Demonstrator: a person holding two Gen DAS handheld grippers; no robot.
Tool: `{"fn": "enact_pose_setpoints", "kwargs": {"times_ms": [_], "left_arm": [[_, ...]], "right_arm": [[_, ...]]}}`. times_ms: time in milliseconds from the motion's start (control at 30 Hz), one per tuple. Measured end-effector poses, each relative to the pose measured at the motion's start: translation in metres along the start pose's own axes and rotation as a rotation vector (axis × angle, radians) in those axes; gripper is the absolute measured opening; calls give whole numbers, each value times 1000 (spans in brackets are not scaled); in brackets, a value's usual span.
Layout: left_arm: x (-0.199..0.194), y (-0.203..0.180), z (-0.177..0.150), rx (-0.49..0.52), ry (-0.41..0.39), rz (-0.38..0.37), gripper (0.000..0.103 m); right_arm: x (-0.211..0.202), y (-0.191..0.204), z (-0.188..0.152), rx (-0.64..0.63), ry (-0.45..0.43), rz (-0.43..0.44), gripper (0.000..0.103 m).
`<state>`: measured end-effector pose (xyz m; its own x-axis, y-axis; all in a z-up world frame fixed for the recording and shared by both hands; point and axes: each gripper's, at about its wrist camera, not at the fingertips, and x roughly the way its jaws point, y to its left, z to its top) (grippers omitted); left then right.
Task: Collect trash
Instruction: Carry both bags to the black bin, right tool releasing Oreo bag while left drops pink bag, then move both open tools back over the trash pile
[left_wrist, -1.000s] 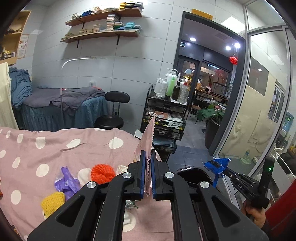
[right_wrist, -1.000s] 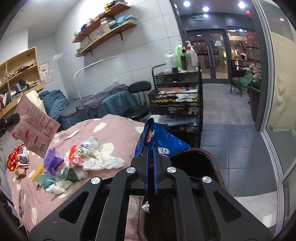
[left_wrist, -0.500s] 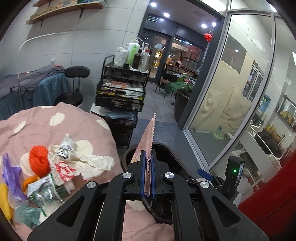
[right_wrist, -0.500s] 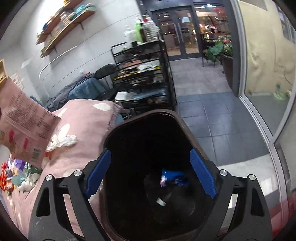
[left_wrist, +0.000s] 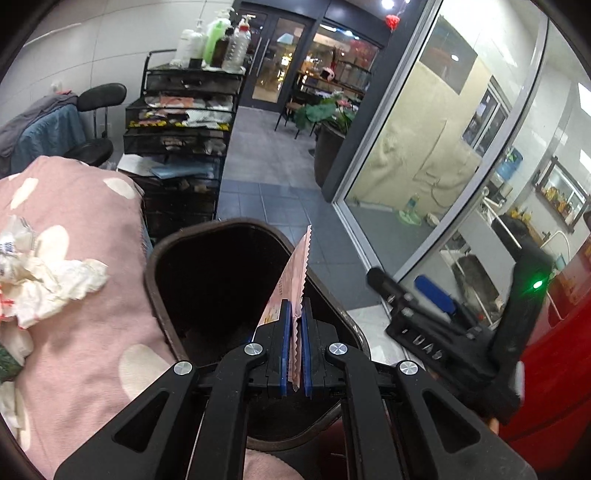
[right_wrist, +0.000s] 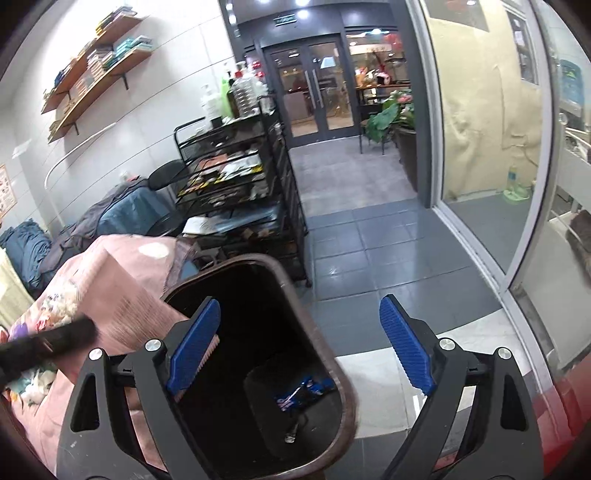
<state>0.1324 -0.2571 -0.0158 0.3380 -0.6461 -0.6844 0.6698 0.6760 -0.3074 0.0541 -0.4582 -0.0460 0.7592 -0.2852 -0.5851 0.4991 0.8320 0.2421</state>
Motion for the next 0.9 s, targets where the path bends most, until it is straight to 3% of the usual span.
{"fn": "enact_pose_setpoints", "kwargs": {"times_ms": [200, 300, 367, 400, 433, 733, 900], "left_arm": [[29, -3, -4, 27, 50, 41, 6], [38, -2, -8, 37, 75, 60, 12], [42, -3, -10, 57, 91, 77, 39], [42, -3, -12, 65, 90, 82, 68], [41, -4, -13, 71, 82, 82, 84], [20, -13, -25, 165, 31, 143, 91], [-10, -12, -36, 196, -49, 215, 94]], "right_arm": [[-9, -12, 10, 17, -29, -38, 88], [-10, -15, 12, 20, -30, -35, 89], [-10, -14, 13, 11, -30, -35, 90], [-11, -13, 13, 10, -30, -34, 90], [-11, -13, 13, 8, -31, -31, 90], [-16, -7, 11, -2, -33, -19, 94], [-16, 0, 10, -15, -33, 2, 94]]}}
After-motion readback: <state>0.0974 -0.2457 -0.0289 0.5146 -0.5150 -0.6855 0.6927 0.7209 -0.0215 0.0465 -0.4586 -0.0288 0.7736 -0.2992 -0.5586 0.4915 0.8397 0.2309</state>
